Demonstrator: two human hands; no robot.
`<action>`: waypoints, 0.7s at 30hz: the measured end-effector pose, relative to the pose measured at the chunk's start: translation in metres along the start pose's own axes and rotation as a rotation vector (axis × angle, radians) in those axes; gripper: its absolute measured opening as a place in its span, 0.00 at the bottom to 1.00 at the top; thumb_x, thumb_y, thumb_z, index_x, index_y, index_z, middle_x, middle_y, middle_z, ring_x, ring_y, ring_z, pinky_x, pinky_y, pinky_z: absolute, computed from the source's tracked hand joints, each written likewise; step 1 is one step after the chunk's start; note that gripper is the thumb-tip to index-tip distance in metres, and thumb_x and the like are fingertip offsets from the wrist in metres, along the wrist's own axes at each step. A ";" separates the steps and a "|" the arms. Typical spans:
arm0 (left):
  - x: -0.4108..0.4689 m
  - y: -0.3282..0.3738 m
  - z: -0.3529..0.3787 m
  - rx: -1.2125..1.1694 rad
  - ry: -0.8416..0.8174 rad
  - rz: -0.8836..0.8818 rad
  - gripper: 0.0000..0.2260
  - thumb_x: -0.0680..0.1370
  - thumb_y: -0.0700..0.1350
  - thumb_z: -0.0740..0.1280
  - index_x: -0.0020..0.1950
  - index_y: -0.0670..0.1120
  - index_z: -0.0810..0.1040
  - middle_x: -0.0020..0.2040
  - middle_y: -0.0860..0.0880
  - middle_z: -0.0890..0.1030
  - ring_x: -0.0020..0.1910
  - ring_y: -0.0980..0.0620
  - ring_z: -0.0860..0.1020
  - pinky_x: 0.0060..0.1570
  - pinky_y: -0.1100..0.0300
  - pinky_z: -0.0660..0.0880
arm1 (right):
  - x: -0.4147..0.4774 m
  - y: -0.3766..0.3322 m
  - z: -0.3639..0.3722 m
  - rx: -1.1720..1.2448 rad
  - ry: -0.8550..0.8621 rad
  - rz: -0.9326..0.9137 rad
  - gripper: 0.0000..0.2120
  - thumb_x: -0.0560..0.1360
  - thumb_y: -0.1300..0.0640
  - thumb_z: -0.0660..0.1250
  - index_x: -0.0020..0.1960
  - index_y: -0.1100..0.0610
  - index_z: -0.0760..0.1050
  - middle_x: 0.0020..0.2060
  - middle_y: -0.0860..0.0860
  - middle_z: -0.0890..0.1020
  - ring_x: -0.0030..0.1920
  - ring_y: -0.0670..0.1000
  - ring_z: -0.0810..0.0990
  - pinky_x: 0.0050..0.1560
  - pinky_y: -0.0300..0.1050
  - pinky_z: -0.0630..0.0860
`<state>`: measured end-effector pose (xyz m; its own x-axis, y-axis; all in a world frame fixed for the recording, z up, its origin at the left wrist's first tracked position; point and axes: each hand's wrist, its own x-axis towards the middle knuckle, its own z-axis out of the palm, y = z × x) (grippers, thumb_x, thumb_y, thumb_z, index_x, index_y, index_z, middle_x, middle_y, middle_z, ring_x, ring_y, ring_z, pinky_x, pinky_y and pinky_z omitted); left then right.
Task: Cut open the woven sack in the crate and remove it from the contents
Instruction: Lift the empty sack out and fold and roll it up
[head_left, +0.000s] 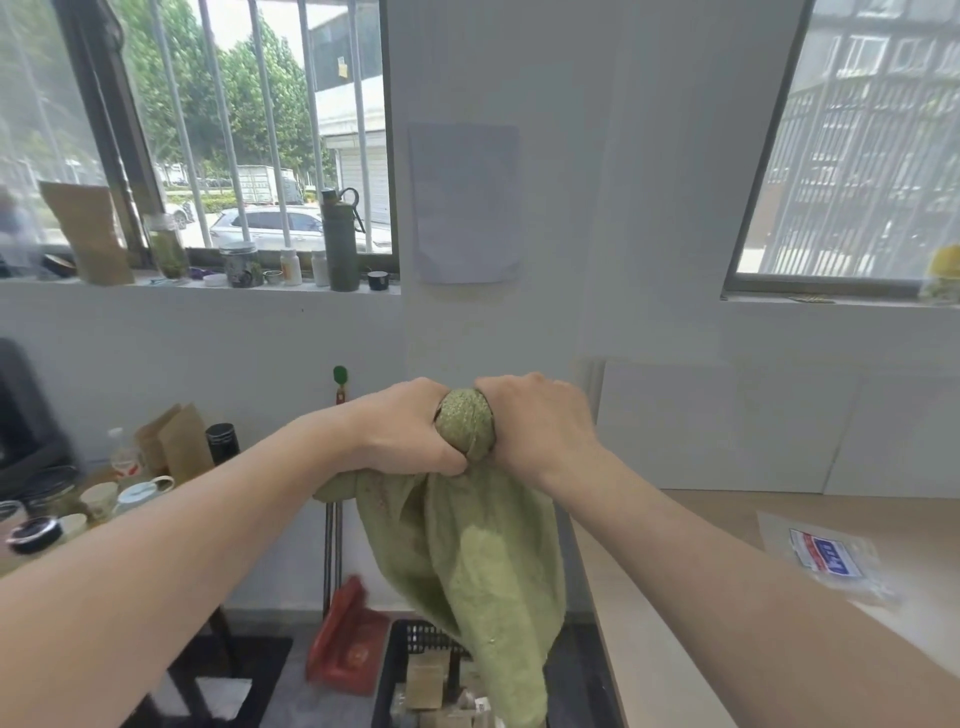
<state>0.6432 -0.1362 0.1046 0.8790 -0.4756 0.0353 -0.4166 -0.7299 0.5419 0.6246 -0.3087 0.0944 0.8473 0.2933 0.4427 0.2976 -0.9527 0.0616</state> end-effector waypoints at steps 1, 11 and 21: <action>-0.001 0.000 0.000 0.036 0.019 0.017 0.14 0.62 0.51 0.73 0.44 0.46 0.79 0.37 0.53 0.83 0.35 0.51 0.81 0.42 0.45 0.81 | 0.001 -0.001 0.001 0.011 -0.017 0.030 0.06 0.70 0.56 0.66 0.43 0.48 0.70 0.40 0.46 0.81 0.44 0.55 0.81 0.38 0.46 0.67; -0.002 -0.015 0.032 0.892 0.541 0.351 0.23 0.63 0.55 0.77 0.50 0.47 0.72 0.33 0.50 0.75 0.27 0.44 0.76 0.25 0.58 0.61 | 0.010 0.002 0.006 0.240 -0.340 0.266 0.10 0.64 0.56 0.75 0.38 0.51 0.73 0.34 0.49 0.79 0.33 0.52 0.78 0.30 0.41 0.68; 0.012 -0.008 0.021 0.477 0.449 0.180 0.14 0.66 0.60 0.69 0.37 0.52 0.72 0.31 0.55 0.76 0.35 0.49 0.78 0.35 0.56 0.71 | 0.004 0.004 0.002 -0.068 -0.125 0.184 0.34 0.56 0.33 0.80 0.52 0.46 0.67 0.46 0.47 0.80 0.50 0.55 0.77 0.55 0.57 0.66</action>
<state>0.6524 -0.1458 0.0830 0.7547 -0.4351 0.4911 -0.5318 -0.8441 0.0693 0.6303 -0.3107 0.0943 0.9336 0.1180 0.3383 0.1065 -0.9929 0.0525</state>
